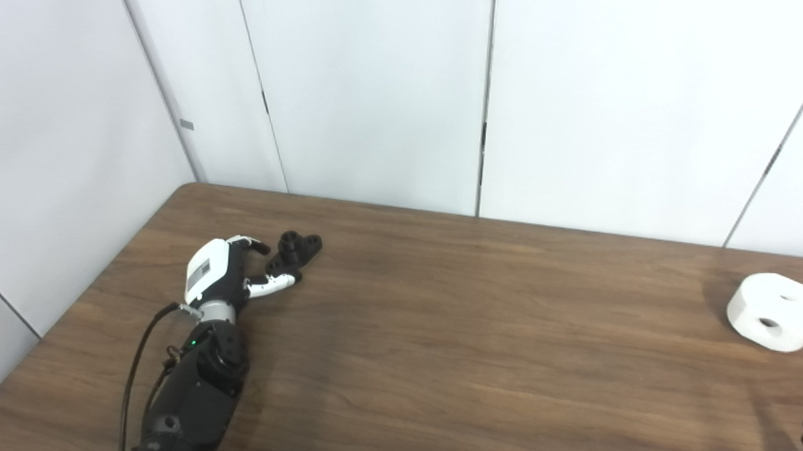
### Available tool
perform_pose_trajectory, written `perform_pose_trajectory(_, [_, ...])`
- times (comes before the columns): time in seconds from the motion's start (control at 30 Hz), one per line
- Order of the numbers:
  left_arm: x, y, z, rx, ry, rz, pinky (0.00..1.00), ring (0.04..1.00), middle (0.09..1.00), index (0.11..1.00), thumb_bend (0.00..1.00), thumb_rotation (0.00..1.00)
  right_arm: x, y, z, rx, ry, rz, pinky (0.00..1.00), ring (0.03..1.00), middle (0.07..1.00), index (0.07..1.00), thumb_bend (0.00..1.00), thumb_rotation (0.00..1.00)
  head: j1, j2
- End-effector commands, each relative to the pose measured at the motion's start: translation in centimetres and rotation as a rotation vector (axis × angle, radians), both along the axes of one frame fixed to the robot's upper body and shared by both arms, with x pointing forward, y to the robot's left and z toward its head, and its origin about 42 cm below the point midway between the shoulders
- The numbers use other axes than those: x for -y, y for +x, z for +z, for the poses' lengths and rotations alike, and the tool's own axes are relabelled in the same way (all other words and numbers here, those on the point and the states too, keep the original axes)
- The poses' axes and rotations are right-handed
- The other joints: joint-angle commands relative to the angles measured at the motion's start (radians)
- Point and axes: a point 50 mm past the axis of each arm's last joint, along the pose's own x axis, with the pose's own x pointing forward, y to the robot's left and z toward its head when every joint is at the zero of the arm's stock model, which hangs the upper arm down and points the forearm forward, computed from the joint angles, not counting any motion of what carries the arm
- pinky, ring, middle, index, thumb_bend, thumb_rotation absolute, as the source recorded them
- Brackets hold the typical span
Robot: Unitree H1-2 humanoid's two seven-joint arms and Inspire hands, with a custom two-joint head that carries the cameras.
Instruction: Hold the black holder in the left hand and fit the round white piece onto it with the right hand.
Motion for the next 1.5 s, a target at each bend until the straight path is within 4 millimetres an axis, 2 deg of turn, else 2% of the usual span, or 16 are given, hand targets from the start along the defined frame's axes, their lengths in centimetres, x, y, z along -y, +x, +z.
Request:
perform_pose_trajectory(0.0, [-0.4,1.5,2.6,0.074,0.029,-0.009,1.0,0.951,0.884,0.668,0.86,0.3,-0.3,-0.5,-0.2,-0.01,0.014,-0.009,1.0,1.0,0.98,0.993,0.63,1.0,0.0,0.001])
perform_pose_trajectory(0.7, [-0.4,1.8,2.7,0.048,0.037,-0.019,1.0,0.95,0.883,0.669,0.84,0.28,-0.4,-0.6,-0.1,-0.017,0.013,-0.018,1.0,1.0,0.972,0.984,0.64,1.0,-0.006,0.001])
perform_pose_trajectory(0.9, [-0.5,1.6,2.5,0.055,0.029,-0.021,1.0,0.946,0.867,0.63,0.83,0.25,-0.4,-0.6,-0.1,-0.014,0.016,-0.016,1.0,1.0,0.975,0.987,0.65,1.0,-0.008,0.004])
perform_pose_trajectory(1.07, [-0.5,1.4,2.3,0.092,-0.002,-0.022,1.0,0.938,0.845,0.563,0.83,0.18,-0.4,-0.6,-0.1,-0.015,0.014,-0.018,1.0,1.0,0.973,0.981,0.65,1.0,-0.008,0.006])
perform_pose_trajectory(1.1, [-0.5,1.4,2.2,0.102,-0.001,-0.022,1.0,0.931,0.837,0.527,0.68,0.13,-0.4,-0.6,-0.1,-0.016,0.012,-0.018,1.0,1.0,0.974,0.982,0.65,1.0,-0.008,0.007])
perform_pose_trajectory(1.13, [-0.6,1.4,2.1,0.108,0.001,-0.022,1.0,0.921,0.827,0.504,0.59,0.09,-0.4,-0.6,-0.1,-0.016,0.012,-0.018,1.0,1.0,0.975,0.984,0.65,1.0,-0.008,0.007])
perform_pose_trajectory(1.17, [-0.6,1.4,2.0,0.114,-0.001,-0.023,0.99,0.915,0.82,0.495,0.56,0.08,-0.4,-0.6,-0.1,-0.016,0.014,-0.018,1.0,1.0,0.974,0.984,0.65,1.0,-0.009,0.006])
perform_pose_trajectory(1.33, [-0.8,1.3,1.6,0.141,0.014,-0.039,0.84,0.876,0.775,0.485,0.52,0.05,-0.4,-0.6,-0.1,-0.011,0.012,-0.016,1.0,1.0,0.973,0.985,0.64,1.0,-0.01,0.007])
perform_pose_trajectory(1.47, [-0.6,1.2,1.6,0.141,0.02,-0.037,0.84,0.868,0.769,0.485,0.52,0.05,-0.4,-0.7,0.0,-0.014,0.02,-0.016,1.0,1.0,0.977,0.991,0.63,1.0,-0.009,0.009])
